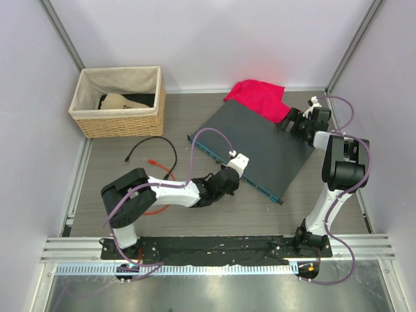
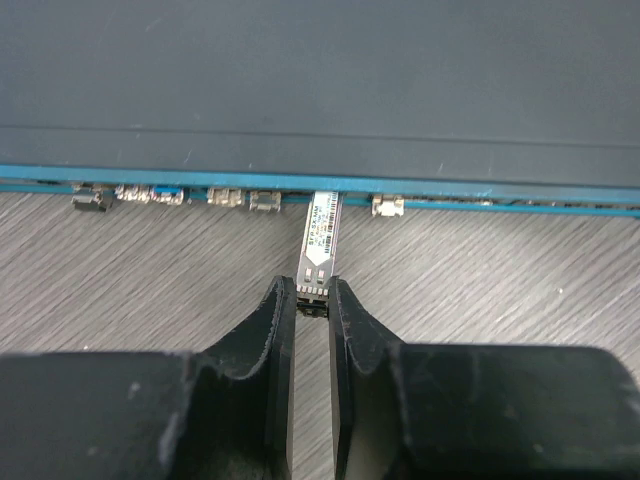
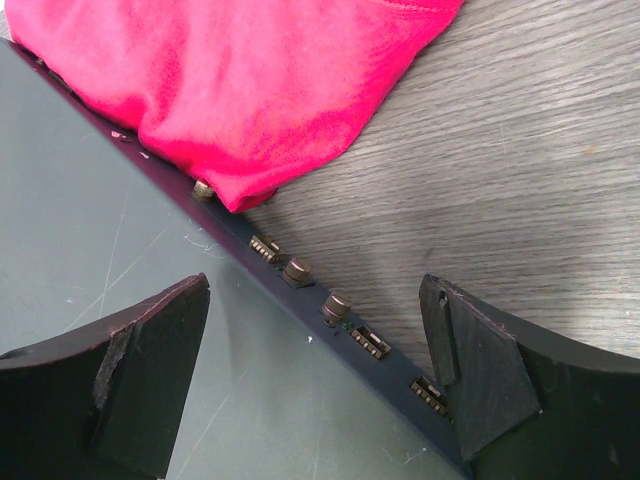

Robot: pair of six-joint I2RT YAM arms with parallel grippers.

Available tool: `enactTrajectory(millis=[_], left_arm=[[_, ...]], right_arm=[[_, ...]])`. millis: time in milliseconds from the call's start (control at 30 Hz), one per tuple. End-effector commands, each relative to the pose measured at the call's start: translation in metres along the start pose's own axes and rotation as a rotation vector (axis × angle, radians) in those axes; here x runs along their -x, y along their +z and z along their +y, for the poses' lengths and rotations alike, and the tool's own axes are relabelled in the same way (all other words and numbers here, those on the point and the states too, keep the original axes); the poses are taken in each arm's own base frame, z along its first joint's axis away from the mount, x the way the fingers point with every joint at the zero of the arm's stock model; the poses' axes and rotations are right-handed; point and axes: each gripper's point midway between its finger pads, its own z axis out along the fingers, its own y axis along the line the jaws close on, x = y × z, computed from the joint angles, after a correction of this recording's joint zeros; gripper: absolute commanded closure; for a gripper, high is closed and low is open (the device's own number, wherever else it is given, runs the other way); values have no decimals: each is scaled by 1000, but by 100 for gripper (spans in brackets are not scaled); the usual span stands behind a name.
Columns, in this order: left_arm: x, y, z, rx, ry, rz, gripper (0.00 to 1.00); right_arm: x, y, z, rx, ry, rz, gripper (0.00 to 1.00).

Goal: Insert the plug into the switch port

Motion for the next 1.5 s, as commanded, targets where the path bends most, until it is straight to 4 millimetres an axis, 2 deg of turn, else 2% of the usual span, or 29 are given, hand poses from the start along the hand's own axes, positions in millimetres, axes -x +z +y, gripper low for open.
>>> enactTrajectory(millis=[0,167,567,667,700,800,900,967,1100,1233,1267,1367,1467], left_arm=[[44,10,-10,1,-90,-129,100],[48,18,-12,10,-113,-159,100],[78,34,-16,35,-109,-258,100],[80,39,-16,35,-104,-257,99],[79,39,-17,30,-101,-252,98],[76,35,-17,18,-99,-245,81],[76,24,-11,27,-88,-242,69],[82,13,-6,33,-79,-245,65],[74,-6,1,38,-50,-204,54],[61,-22,-1,21,-22,-142,48],[51,-24,0,26,-11,-99,48],[38,-28,-1,23,-23,-53,50],[30,-23,2,48,-18,-26,64]], right_arm=[[15,-1,11,37,-13,-30,5],[14,1,14,58,-13,-21,5],[11,1,16,81,-19,-9,5],[10,1,17,84,-22,-6,5],[10,2,16,82,-20,-4,5],[9,2,15,80,-22,-4,5],[11,1,16,83,-23,-6,5],[11,1,16,81,-25,-6,5],[10,1,17,84,-24,-4,5],[10,0,16,79,-25,-4,5],[10,0,16,80,-26,-3,5],[10,0,16,80,-29,-3,5],[9,0,15,77,-26,0,5]])
